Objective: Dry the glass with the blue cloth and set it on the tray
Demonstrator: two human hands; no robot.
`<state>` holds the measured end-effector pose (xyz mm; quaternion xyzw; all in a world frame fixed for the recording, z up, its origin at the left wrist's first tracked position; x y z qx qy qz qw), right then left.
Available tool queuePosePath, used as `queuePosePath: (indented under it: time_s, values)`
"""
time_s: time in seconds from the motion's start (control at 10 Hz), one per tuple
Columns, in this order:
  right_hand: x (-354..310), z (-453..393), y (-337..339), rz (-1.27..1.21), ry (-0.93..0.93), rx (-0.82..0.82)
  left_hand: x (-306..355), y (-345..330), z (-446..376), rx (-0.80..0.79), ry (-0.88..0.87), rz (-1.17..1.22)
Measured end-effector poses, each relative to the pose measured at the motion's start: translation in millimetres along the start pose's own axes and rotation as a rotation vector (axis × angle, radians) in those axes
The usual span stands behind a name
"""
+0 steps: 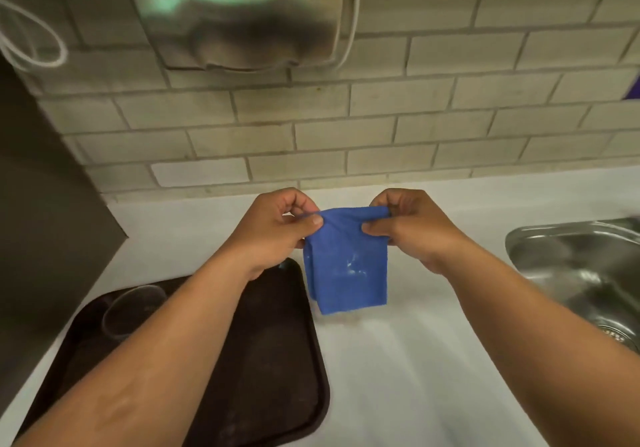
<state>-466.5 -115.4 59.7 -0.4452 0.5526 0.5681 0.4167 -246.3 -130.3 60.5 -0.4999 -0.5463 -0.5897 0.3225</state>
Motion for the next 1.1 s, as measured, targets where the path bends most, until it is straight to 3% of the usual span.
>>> queuePosePath:
  time_s: [0.1, 0.2, 0.3, 0.4, 0.5, 0.6, 1.0, 1.1]
  values:
    - [25.4, 11.8, 10.0, 0.169, 0.004, -0.126, -21.6, -13.4, 16.7, -0.166, -0.055, -0.152]
    - [55.8, 32.6, 13.1, 0.32, -0.079, -0.273, -45.2, -27.5, 45.3, -0.529, 0.118, -0.186]
    - [102.2, 47.4, 11.0, 0.521, -0.06, -0.232, -77.6, -58.5, 68.9, -0.639, 0.333, -0.227]
    - [119.5, 45.8, -1.7, 0.726, 0.058, -0.212, -91.8, -80.3, 60.9, -0.37, 0.214, -0.505]
    - [149.0, 42.3, -30.8, 1.002, 0.105, -0.424, -111.6, -112.7, 51.3, -0.424, 0.158, -1.088]
    - [174.6, 35.2, -49.8, 1.111, 0.092, -0.525, -136.0, -126.0, 44.7, -0.502, 0.203, -1.223]
    - [184.3, 14.0, -51.9, 1.113, 0.131, -0.438, -145.5, -123.1, 33.0, -0.461, 0.195, -1.208]
    - [160.2, 6.3, -58.9, 1.074, 0.152, -0.304, -130.8, -96.9, 28.0, -0.297, 0.205, -1.161]
Point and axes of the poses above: each hand's wrist, its own z-axis away from the middle knuckle, its own y-axis out of the back of the hand, x = y × z, the point moved 2 cm from there along -z, towards the middle knuckle, and after that the axes turned 1 degree about y, right-handed, at the moved point
